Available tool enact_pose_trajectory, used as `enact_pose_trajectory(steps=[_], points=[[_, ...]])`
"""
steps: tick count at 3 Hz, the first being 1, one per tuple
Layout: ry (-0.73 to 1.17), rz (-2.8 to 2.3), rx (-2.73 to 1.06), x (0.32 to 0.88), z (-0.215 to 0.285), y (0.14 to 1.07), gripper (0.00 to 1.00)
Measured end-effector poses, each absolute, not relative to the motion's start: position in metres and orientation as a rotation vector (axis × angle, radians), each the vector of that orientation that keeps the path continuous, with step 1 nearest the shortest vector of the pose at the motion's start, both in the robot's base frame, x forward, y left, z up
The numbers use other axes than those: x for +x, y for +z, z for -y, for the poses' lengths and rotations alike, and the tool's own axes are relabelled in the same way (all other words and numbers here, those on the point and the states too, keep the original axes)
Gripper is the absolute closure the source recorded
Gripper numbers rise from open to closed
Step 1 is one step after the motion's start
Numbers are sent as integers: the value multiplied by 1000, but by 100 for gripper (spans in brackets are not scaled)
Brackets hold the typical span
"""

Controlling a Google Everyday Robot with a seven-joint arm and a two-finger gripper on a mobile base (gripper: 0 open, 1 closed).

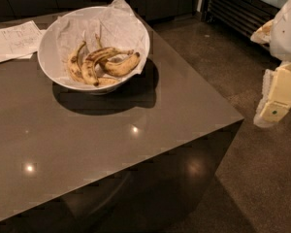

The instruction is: Pick banana from white bowl

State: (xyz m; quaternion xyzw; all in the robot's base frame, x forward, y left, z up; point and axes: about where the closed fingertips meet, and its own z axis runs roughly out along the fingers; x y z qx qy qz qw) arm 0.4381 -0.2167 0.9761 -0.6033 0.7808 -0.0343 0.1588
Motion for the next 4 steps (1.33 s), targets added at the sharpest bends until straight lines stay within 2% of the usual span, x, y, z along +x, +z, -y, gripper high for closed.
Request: enact_pose_trajectory(steps=[2, 4], points=[[-128, -2204, -1768, 448, 203, 985, 0], [-249, -2004, -2001, 486, 136, 1016, 0]])
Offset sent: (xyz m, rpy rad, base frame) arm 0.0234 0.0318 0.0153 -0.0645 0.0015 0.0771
